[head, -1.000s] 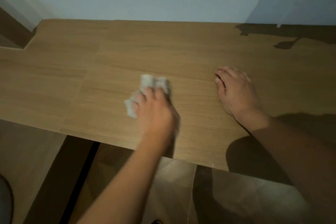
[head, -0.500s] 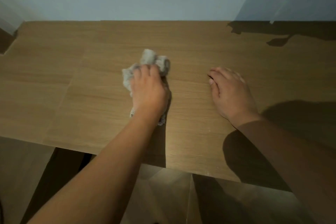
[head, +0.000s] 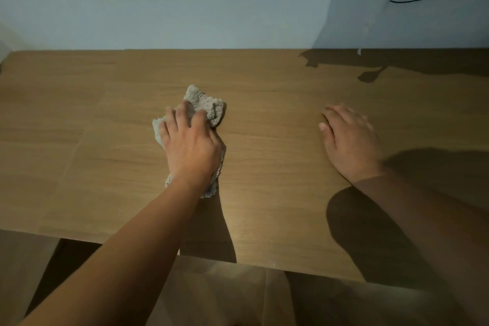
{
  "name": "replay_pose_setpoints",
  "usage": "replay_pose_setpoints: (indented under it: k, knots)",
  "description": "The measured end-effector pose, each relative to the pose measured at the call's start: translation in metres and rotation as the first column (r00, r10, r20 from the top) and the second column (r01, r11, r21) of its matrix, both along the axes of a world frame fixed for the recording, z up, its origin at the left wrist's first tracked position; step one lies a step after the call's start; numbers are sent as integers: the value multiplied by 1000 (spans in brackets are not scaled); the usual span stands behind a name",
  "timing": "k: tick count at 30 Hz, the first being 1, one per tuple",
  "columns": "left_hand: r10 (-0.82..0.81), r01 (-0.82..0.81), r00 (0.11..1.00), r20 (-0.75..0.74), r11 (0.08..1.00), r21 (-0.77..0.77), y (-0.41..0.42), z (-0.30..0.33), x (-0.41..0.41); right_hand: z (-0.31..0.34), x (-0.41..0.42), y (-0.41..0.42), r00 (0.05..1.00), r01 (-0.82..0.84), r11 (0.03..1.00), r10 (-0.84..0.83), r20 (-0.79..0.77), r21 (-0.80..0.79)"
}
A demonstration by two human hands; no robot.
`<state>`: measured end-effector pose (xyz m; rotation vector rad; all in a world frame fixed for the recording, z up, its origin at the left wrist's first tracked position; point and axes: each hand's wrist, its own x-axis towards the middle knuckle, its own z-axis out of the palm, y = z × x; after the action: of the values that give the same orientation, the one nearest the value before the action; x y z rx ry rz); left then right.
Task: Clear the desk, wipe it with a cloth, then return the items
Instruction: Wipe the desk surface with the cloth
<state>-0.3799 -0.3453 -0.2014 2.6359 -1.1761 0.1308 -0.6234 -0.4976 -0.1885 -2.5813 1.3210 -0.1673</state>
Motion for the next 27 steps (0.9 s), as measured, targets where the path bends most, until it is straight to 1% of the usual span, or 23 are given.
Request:
replay_pose_setpoints:
  k: [4, 10, 11, 13, 14, 15, 17, 18, 19, 20, 21, 22, 23, 24, 25, 26, 27]
  knots:
    - [24, -25, 999, -29, 999, -30, -8, -3, 6, -6, 0, -1, 999, 31, 999, -32, 18, 43]
    - [91, -95, 995, -39, 990, -106, -19, 1, -1, -9, -1, -3, 999, 23, 1000, -23, 38, -9]
    - [47, -51, 998, -43, 992, -116, -19, 3, -10, -10, -1, -3, 999, 23, 1000, -23, 40, -10]
    - [-163, 154, 985, -63, 980, -127, -17, 4, -44, -11, -1, -4, 999, 27, 1000, -27, 40, -9]
    - [-293, 284, 954, -62, 951, -119, -14, 3, -65, -11, -1, -4, 999, 27, 1000, -27, 41, -10]
    - [-420, 413, 905, -62, 905, -105, -12, 2, -84, -11, -1, -3, 998, 30, 999, -30, 46, -10]
    - [-614, 611, 786, -74, 789, -59, -9, 3, -96, -10, -1, -3, 998, 29, 999, -28, 60, -16]
    - [-668, 667, 741, -76, 744, -40, -12, 6, -82, -10, -1, -3, 998, 26, 1000, -25, 63, -14]
    - [-676, 675, 735, -53, 737, -43, -16, 9, -62, -9, -1, -3, 998, 23, 1000, -22, 63, -9]
    - [-619, 616, 785, -35, 785, -69, -21, 8, -37, -8, -1, -4, 998, 22, 1000, -21, 61, -2]
    - [-474, 469, 880, -28, 877, -107, -26, 8, -9, -8, -1, -4, 998, 21, 1000, -21, 53, 5]
    - [-253, 243, 966, -59, 961, -135, -32, 8, 19, -9, -1, -5, 999, 20, 1000, -20, 42, 8]
    - [-13, -2, 993, -116, 993, -122, -38, 8, 40, -10, -1, -5, 999, 19, 1000, -19, 31, 9]
    - [185, -197, 970, -155, 978, -64, -47, 6, 50, -11, 0, -6, 1000, 19, 1000, -19, 24, 8]
    - [295, -299, 945, -141, 954, -12, -58, 4, 46, -12, 1, -8, 1000, 21, 1000, -21, 22, 4]
    - [311, -312, 944, -107, 950, 12, -69, 2, 34, -13, 2, -9, 1000, 24, 1000, -24, 19, -1]
    - [271, -271, 960, -76, 962, 3, -79, 2, 16, -13, 2, -9, 999, 30, 1000, -30, 16, -3]
